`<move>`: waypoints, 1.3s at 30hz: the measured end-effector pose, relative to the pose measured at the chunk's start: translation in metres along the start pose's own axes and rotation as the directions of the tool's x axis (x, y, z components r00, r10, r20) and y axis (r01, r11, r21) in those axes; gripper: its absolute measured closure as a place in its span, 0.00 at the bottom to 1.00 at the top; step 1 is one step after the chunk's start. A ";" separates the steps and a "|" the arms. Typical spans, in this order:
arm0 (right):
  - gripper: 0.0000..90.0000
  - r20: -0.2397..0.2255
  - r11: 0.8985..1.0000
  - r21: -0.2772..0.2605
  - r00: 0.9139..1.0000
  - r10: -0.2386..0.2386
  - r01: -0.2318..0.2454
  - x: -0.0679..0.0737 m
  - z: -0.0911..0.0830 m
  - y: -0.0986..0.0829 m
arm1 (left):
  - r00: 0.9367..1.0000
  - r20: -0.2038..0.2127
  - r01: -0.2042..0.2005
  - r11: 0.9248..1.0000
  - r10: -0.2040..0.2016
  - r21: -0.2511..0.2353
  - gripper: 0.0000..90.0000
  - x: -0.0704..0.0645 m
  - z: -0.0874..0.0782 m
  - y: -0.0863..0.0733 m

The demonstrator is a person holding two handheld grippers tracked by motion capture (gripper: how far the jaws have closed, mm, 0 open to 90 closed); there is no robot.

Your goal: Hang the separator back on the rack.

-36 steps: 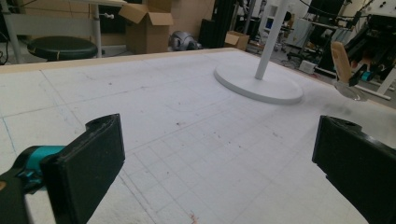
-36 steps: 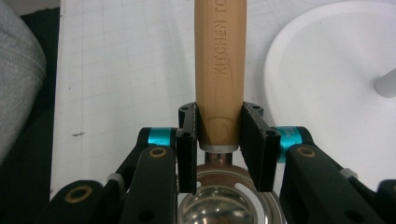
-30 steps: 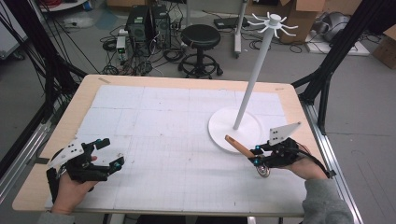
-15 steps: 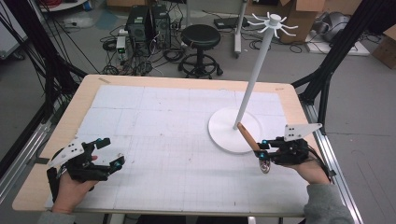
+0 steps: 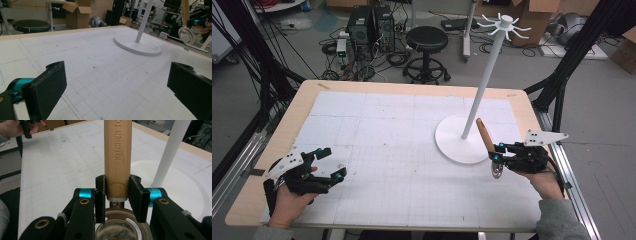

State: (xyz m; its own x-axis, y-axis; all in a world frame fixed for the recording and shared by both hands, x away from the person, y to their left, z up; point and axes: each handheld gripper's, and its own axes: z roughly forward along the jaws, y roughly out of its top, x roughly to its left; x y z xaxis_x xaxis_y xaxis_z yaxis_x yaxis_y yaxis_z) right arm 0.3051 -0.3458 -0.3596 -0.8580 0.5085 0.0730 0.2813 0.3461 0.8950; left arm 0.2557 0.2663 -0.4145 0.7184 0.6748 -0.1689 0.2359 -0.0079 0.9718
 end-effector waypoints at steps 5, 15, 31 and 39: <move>0.77 0.041 0.999 -0.036 0.999 0.003 -0.002 0.000 -0.004 0.001 | 1.000 0.003 -0.001 1.000 0.001 -0.002 0.03 0.000 0.000 0.000; 0.77 0.116 0.994 -0.106 0.993 0.011 0.001 0.003 -0.017 0.005 | 1.000 0.006 -0.004 1.000 0.004 0.008 0.03 -0.001 0.001 -0.001; 0.77 0.199 0.984 -0.179 0.980 0.014 0.022 0.008 -0.030 0.014 | 1.000 0.007 -0.001 1.000 0.001 0.010 0.03 0.000 0.003 -0.001; 0.77 0.216 0.975 -0.219 0.976 0.027 0.022 0.008 -0.037 0.021 | 1.000 0.010 0.004 1.000 -0.004 0.013 0.03 0.000 0.005 -0.002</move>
State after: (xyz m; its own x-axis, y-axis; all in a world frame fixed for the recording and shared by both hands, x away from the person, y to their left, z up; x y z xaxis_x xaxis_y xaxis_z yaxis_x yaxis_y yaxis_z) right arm 0.2882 -0.3639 -0.3240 -0.7367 0.6762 0.0004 0.1616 0.1755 0.9711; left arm 0.2589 0.2623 -0.4169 0.7242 0.6672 -0.1743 0.2469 -0.0148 0.9689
